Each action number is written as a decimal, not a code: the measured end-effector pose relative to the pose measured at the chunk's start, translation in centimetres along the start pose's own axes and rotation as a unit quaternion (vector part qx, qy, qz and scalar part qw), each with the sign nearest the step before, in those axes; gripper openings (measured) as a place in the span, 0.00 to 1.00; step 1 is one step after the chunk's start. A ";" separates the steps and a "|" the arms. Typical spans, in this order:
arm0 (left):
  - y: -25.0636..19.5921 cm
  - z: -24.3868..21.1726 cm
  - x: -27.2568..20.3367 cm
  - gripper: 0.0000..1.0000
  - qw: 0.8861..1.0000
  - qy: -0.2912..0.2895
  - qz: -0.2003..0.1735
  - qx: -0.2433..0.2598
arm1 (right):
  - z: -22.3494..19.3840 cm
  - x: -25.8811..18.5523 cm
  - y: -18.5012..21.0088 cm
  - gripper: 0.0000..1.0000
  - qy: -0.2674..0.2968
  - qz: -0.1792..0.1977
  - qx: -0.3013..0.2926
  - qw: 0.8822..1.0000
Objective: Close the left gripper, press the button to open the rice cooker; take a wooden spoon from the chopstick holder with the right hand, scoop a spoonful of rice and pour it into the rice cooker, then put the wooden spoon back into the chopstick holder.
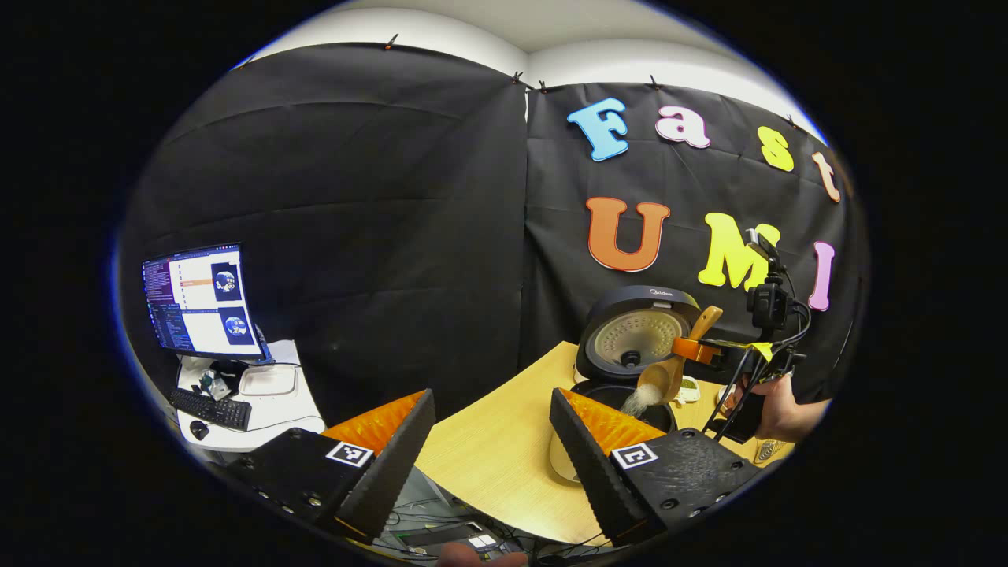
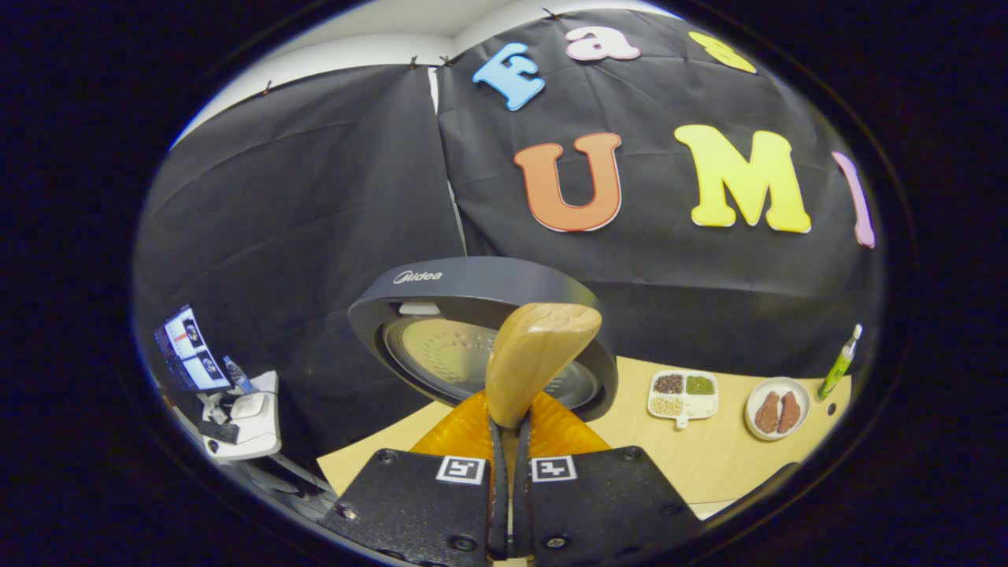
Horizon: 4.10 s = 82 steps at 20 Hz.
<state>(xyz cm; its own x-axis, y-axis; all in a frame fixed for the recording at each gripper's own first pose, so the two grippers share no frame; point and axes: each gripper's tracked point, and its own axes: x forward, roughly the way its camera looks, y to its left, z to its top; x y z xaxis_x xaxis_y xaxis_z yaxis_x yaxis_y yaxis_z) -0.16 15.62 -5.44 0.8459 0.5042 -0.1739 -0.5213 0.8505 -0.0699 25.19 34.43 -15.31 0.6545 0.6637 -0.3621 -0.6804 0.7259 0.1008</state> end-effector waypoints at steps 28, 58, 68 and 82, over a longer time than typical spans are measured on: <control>-2.5 1.2 1.7 0.95 0.995 -0.025 -0.091 -0.025 | 4.8 -6.5 2.1 0.08 -0.049 -0.021 -0.102 0.993; -25.4 1.9 5.8 0.95 0.964 0.001 -0.262 0.056 | -11.1 -30.3 -43.1 0.08 0.007 -0.390 0.190 0.901; -25.9 1.8 6.4 0.95 0.968 0.014 -0.242 0.058 | -18.7 -28.2 -46.8 0.08 0.029 -0.369 0.218 0.903; -24.8 3.8 7.2 0.95 0.976 0.005 -0.215 0.042 | -21.9 -27.5 -47.8 0.17 0.002 -0.353 0.250 0.902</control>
<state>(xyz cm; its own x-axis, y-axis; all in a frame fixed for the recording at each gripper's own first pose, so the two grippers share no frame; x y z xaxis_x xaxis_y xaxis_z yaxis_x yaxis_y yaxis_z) 19.26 -1.28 -1.24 0.9830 0.0974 -0.1554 -0.1076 0.9925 -0.0585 32.49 -22.41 -30.48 0.8644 0.0046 -0.5027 0.1395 0.9585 0.2485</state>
